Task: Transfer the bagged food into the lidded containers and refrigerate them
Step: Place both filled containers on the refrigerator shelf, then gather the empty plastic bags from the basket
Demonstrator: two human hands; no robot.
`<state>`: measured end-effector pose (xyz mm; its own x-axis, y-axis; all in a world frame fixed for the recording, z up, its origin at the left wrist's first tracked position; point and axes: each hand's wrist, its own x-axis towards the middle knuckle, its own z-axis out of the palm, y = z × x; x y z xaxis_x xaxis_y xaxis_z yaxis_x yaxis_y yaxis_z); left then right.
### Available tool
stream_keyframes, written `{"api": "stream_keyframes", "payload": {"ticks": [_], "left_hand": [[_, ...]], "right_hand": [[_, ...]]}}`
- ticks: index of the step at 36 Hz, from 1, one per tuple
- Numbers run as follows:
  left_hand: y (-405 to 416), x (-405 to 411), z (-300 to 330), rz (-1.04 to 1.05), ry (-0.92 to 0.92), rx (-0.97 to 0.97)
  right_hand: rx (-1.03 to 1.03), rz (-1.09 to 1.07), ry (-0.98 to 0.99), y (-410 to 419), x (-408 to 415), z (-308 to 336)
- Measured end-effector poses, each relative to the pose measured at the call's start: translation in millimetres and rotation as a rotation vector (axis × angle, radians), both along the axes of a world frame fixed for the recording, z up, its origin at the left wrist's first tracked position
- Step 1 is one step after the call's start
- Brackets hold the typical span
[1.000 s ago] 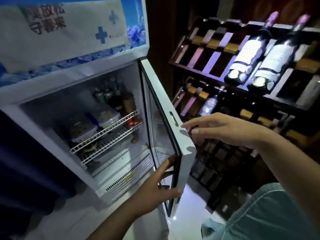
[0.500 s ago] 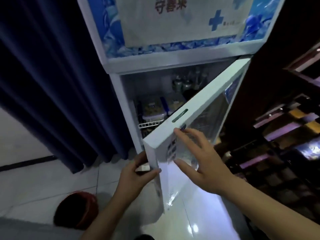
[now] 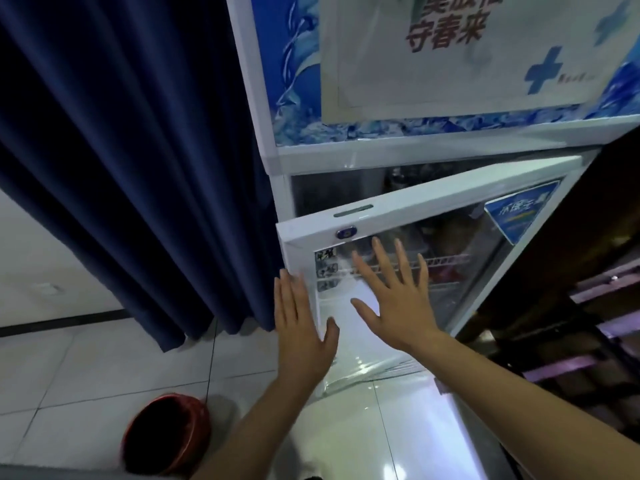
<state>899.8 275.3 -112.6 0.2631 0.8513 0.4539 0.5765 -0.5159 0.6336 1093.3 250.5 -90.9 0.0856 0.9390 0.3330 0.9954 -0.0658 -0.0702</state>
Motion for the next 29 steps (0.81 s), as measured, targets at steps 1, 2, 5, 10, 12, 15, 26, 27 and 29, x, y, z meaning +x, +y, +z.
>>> {"api": "stream_keyframes", "payload": {"ticks": [1,2,5,10,12,15,26,27,29], "left_hand": [[8.1,-0.4,-1.3,-0.018,0.065,0.053],[17.2,-1.0,-2.5,-0.033,0.113,0.075],[47.0,-4.5,-7.6,-0.020,0.244,0.040],[98.5,-7.4,-11.3,0.001,0.474,-0.004],[114.6,-6.7,-11.5,0.015,0.522,-0.004],[123.8,-7.4,-16.4,-0.004,0.558,0.012],[116.7,-11.6,-7.1,-0.022,0.500,-0.044],[114.0,-13.0,-3.1,-0.022,0.472,-0.059],[104.5,-18.6,4.4,0.007,0.388,-0.087]], "right_hand": [[-0.003,-0.013,-0.015,8.8,1.2,-0.5],[-0.006,-0.025,-0.031,17.6,2.6,-0.4],[-0.024,-0.051,-0.069,42.3,7.0,0.1],[-0.061,-0.092,-0.106,80.2,12.5,1.0],[-0.076,-0.114,-0.112,90.8,14.3,1.2],[-0.086,-0.133,-0.122,96.2,14.1,-2.6],[-0.158,-0.145,0.038,81.8,5.7,-6.8],[-0.168,-0.153,0.088,76.7,4.3,-7.9],[-0.190,-0.145,0.140,65.1,0.6,-11.9]]}}
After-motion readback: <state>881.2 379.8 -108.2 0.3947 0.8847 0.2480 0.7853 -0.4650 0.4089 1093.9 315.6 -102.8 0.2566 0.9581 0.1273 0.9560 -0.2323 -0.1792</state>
